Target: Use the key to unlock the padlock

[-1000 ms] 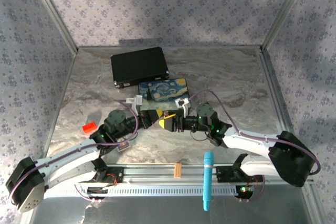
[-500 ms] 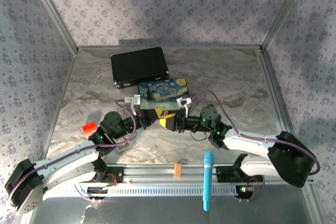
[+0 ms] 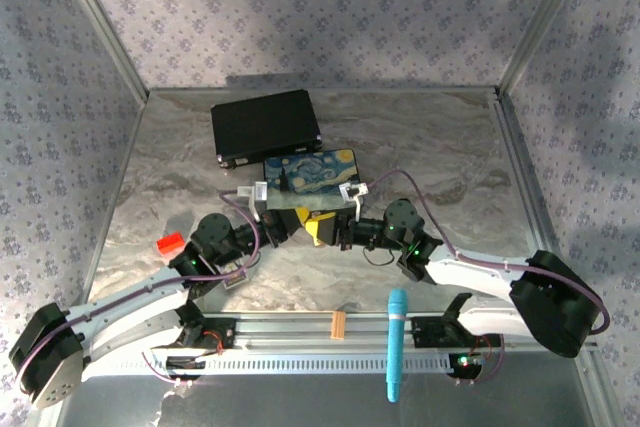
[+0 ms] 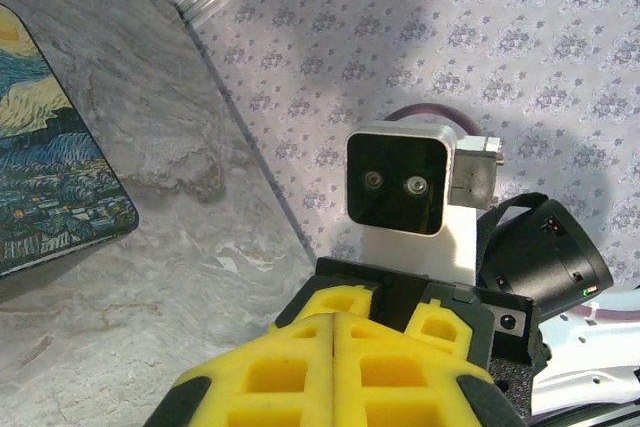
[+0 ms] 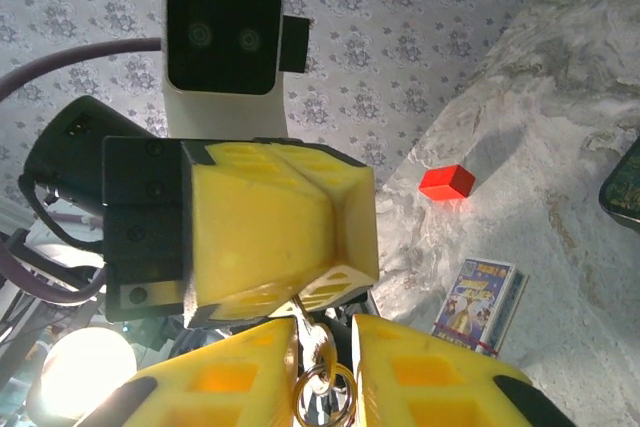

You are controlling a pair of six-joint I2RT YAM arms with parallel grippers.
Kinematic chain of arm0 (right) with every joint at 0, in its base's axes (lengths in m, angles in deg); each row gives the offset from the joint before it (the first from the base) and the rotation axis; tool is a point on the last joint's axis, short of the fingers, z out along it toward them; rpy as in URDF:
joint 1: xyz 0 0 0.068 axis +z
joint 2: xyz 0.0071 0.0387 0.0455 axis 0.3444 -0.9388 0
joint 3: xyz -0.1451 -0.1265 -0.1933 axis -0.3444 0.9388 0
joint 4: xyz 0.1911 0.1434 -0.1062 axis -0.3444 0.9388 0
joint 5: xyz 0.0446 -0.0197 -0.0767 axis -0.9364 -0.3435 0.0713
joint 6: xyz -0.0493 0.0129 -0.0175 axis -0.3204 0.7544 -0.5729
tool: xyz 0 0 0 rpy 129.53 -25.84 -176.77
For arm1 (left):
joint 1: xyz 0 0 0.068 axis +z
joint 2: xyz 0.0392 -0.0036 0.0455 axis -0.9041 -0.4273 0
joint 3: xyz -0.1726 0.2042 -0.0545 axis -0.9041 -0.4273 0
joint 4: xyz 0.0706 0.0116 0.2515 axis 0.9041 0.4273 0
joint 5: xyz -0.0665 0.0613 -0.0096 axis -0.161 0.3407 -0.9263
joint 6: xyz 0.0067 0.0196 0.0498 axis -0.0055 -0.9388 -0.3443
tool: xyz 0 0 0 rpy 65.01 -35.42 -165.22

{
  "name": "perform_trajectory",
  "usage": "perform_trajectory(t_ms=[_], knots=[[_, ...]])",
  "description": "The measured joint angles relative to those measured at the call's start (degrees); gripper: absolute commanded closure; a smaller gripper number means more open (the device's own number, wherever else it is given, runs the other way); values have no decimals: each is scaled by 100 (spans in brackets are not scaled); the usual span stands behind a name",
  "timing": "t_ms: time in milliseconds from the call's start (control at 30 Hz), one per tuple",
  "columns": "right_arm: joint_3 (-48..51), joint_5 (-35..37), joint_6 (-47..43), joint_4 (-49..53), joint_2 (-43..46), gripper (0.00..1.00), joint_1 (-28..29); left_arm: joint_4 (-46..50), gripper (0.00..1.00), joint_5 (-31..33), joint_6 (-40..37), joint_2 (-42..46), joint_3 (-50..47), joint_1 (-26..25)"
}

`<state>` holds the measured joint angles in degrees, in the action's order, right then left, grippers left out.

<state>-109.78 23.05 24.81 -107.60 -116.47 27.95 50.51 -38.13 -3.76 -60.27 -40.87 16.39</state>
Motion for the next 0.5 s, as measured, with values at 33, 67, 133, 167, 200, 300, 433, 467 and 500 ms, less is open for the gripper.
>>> perform_trajectory(t_ms=[33, 67, 133, 167, 200, 300, 433, 467, 500], knots=[[0, 0, 0, -35, 0, 79, -2, -4, 100, 0, 2, 0, 0, 0], [0, 0, -2, -50, 0, 80, -4, -13, 100, 2, 4, 0, 0, 0], [0, -2, -2, -66, 0, 83, -13, -55, 100, 4, 37, 0, -22, 0], [0, -4, 11, -74, -4, 84, -13, -68, 100, 4, 48, -2, -33, 0], [0, -4, 15, -79, -7, 85, -13, -68, 100, 4, 66, -2, -48, 0], [0, -4, 17, -81, -55, 89, -13, -66, 100, 13, 66, -2, -63, 0], [0, -2, 33, -90, -70, 92, -24, -63, 100, 50, 66, -2, -70, 0], [0, -2, 37, -96, -72, 94, -24, -63, 100, 61, 66, -2, -70, 0], [0, -2, 37, -105, -76, 97, -24, -63, 100, 68, 66, -2, -70, 0]])
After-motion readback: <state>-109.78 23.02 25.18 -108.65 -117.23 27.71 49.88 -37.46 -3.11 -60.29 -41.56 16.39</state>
